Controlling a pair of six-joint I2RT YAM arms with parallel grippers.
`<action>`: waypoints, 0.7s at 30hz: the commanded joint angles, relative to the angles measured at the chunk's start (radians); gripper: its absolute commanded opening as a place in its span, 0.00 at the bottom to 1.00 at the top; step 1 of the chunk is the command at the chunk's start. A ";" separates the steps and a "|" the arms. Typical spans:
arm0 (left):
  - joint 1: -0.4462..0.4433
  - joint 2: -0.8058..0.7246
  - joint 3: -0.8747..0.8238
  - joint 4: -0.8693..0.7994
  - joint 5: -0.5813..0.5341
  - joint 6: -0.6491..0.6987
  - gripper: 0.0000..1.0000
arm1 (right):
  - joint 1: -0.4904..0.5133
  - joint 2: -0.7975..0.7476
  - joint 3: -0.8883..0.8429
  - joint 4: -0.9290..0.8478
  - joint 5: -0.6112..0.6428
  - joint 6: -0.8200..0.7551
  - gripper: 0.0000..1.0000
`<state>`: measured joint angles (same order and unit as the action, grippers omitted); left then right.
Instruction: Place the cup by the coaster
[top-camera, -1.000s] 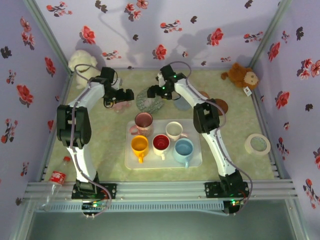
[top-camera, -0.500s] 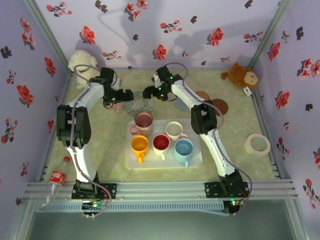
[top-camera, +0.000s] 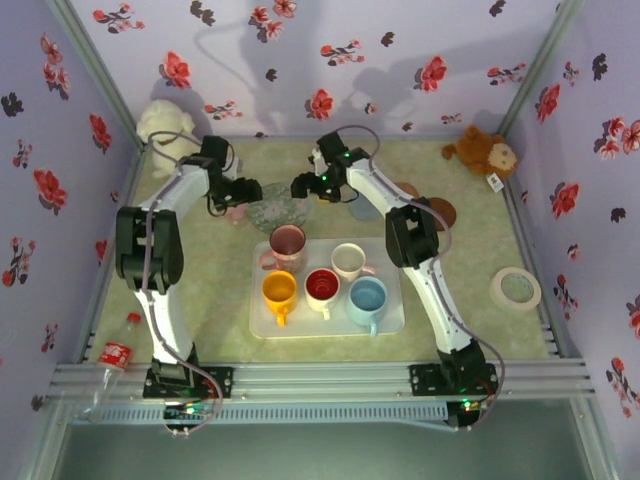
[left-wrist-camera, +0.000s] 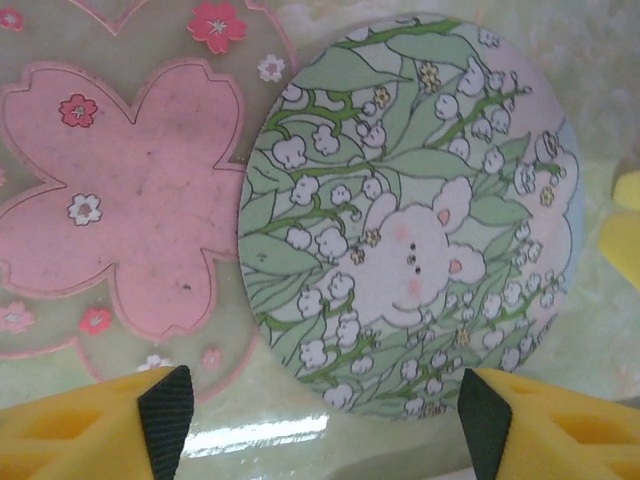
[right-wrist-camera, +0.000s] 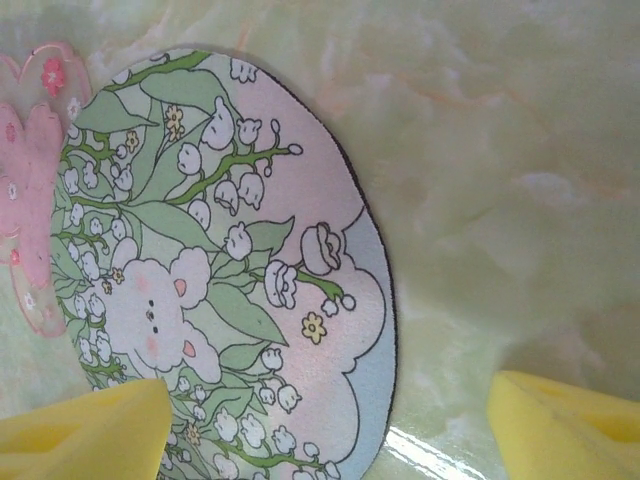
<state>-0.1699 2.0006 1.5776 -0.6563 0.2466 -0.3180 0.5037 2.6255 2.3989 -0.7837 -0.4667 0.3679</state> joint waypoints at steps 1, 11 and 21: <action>0.007 0.073 0.031 0.040 0.004 -0.016 0.62 | -0.005 -0.019 -0.025 -0.047 -0.005 0.000 0.83; 0.007 0.167 0.064 0.087 -0.084 -0.027 0.61 | 0.017 -0.005 -0.080 -0.025 0.002 0.015 0.82; 0.003 0.248 0.092 0.087 0.018 -0.004 0.73 | 0.027 -0.005 -0.089 -0.040 0.016 0.016 0.82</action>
<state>-0.1688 2.1860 1.6611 -0.5797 0.2066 -0.3382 0.5095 2.6099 2.3520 -0.7475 -0.4706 0.3683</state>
